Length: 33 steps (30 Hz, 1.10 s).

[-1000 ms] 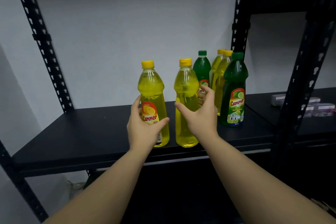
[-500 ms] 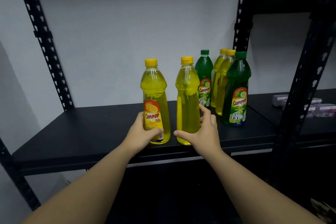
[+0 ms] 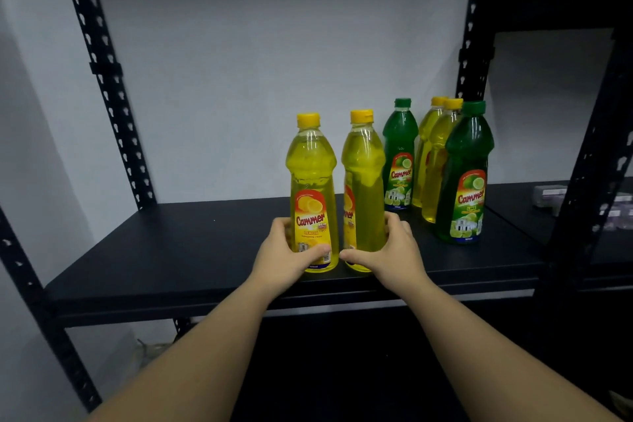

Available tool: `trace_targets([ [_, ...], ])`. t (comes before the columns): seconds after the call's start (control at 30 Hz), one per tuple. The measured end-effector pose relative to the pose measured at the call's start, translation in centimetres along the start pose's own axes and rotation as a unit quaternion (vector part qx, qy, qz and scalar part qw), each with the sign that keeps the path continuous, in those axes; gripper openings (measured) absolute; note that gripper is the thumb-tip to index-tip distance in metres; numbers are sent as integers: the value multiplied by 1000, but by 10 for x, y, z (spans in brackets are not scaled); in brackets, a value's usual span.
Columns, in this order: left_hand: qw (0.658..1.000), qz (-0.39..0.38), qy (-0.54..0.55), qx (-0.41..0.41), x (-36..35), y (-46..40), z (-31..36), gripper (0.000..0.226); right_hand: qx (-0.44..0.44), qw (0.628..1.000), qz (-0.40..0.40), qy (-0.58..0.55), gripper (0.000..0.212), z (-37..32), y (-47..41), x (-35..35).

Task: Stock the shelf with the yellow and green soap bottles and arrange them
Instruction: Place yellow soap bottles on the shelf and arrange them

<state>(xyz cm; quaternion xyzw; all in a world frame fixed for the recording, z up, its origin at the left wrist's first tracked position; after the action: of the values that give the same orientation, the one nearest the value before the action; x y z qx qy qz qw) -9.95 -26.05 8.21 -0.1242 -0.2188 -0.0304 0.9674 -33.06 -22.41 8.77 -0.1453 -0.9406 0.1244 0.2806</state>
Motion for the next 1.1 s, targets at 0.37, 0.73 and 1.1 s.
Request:
trace_targets([
  [0.37, 1000, 14, 7, -14, 2, 2, 1, 80, -18, 998, 39, 50, 109, 2, 2, -4],
  [0.73, 996, 65, -44, -37, 5, -1, 0, 68, -20, 999, -24, -15, 82, 4, -1, 1],
  [1.1, 990, 129, -61, 2, 6, -2, 2, 77, -33, 996, -48, 71, 97, 5, -5, 2],
])
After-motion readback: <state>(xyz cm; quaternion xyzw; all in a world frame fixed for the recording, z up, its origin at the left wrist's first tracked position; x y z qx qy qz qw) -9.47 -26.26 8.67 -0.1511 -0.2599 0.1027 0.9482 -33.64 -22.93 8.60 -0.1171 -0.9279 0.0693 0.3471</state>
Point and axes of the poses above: each hand's wrist, its own y-axis away from the middle knuckle, its own x-axis out of the back of the hand, z = x × y, the point moved 7 cm from there along -y, towards the middle knuckle, and after that the axes turned 2 degrees about -z, right-handed, at the moved point
